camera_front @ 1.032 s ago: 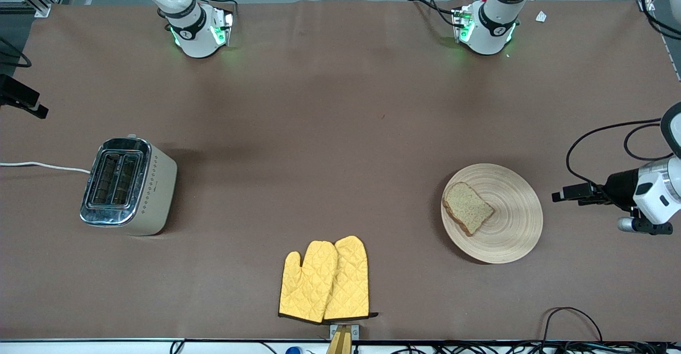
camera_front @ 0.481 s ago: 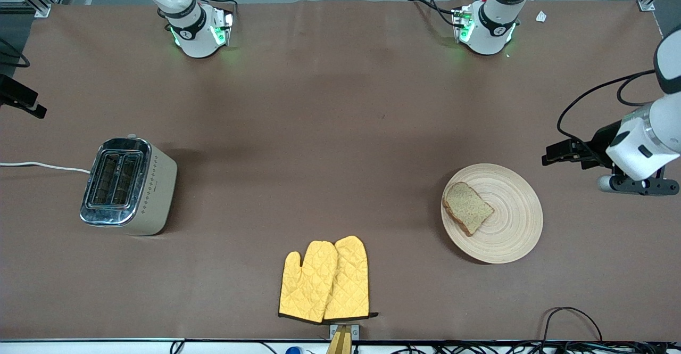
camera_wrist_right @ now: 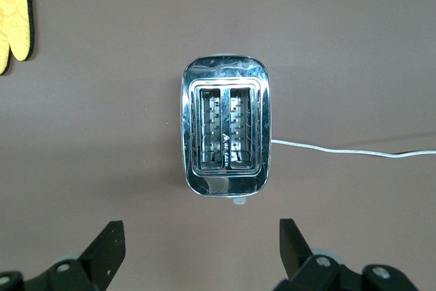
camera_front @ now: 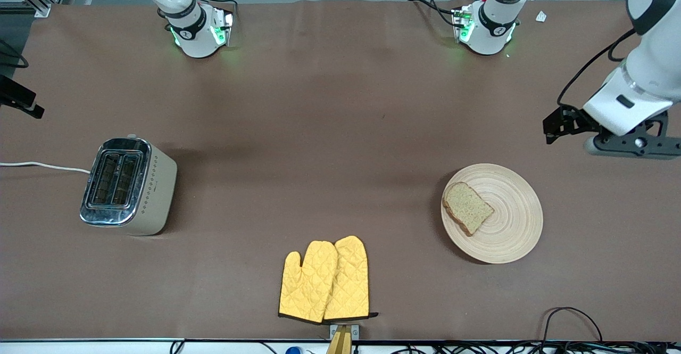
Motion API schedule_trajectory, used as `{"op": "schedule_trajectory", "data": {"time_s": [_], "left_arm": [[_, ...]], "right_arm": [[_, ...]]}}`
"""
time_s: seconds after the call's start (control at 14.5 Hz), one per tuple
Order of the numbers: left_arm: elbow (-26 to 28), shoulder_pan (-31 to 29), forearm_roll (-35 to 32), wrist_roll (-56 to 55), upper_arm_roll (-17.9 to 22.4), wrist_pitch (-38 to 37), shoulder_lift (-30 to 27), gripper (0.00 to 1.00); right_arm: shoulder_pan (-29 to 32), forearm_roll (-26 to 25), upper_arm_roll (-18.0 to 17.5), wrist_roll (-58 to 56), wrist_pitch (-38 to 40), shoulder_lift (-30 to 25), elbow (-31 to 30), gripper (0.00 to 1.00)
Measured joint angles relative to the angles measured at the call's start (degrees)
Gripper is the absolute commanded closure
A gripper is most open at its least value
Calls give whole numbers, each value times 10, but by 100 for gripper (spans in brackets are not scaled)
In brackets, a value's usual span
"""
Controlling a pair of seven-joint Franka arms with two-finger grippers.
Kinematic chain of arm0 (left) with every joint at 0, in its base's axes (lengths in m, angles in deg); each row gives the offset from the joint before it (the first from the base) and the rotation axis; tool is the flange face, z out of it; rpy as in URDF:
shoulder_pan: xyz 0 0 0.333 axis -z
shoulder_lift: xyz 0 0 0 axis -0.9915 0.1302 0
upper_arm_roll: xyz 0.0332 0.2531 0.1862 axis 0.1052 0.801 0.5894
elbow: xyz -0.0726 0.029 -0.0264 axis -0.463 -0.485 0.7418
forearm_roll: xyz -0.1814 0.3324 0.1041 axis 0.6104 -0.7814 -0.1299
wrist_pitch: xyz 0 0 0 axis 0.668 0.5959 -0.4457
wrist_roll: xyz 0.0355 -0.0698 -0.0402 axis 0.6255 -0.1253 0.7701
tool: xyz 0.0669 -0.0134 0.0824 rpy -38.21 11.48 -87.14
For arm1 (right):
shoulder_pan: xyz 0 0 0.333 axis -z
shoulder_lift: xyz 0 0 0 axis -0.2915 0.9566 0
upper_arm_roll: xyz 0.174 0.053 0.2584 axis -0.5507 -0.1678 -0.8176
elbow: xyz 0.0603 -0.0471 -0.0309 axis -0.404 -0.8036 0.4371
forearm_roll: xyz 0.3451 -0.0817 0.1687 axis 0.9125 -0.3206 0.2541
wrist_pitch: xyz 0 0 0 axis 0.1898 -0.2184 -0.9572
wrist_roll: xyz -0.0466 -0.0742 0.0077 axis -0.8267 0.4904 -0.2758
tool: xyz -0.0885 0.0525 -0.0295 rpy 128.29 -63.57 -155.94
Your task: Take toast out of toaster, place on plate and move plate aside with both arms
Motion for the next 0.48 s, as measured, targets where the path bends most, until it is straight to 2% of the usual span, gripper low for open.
{"op": "schedule_trajectory", "data": {"time_s": [0.28,0.48], "left_arm": [[17,86,37,-1,112,-34,-39,0],[54,133,50,-1,158,-38,-71,0]], "right_arm": [[0,0,0,1,0,0,0,0],[0,0,0,1,0,0,0,0]]}}
